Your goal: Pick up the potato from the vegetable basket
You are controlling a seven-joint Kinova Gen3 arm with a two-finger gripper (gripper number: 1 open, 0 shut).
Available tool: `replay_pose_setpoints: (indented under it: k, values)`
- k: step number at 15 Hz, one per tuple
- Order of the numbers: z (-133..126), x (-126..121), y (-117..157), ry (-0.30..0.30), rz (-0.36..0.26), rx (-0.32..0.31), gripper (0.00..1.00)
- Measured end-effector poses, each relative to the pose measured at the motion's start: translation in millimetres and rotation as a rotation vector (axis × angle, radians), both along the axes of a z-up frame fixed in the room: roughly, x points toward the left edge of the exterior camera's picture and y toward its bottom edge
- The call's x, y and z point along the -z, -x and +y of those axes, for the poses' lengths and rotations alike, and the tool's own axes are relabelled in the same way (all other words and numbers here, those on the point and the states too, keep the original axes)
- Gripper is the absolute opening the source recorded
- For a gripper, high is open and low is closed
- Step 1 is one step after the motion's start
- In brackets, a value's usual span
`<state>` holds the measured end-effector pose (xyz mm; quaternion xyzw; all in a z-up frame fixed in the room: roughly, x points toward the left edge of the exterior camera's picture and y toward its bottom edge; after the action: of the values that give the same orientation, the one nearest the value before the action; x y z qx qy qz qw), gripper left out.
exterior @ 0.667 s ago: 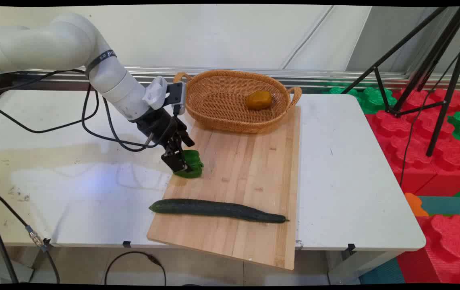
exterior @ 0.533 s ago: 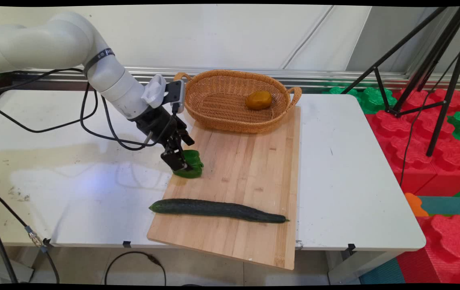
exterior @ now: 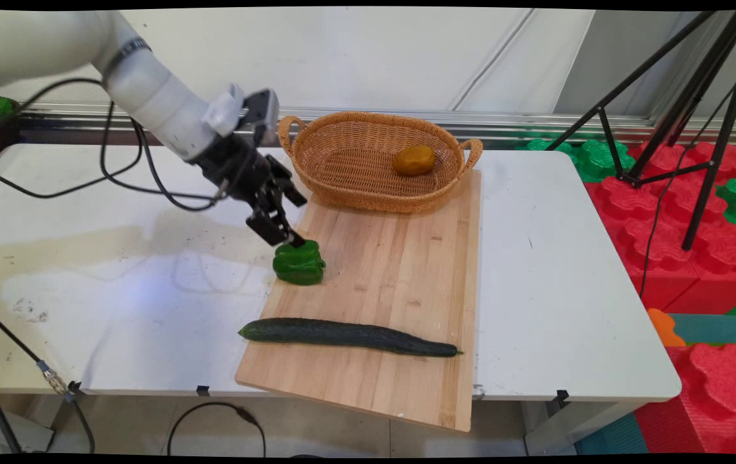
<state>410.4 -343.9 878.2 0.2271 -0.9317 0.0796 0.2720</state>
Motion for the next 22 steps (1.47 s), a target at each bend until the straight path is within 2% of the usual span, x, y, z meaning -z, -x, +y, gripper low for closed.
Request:
replay_pose_setpoints:
  k: [7,11,14,22]
  values:
    - [-7,-55,-23,0.065,0.068,-0.04,1.0]
    - [-22,-71,-26,0.106,0.086,-0.065,1.0]
    - [-41,-72,-22,0.134,0.094,-0.093,1.0]
    - [-97,-57,2,0.182,0.099,-0.14,1.0]
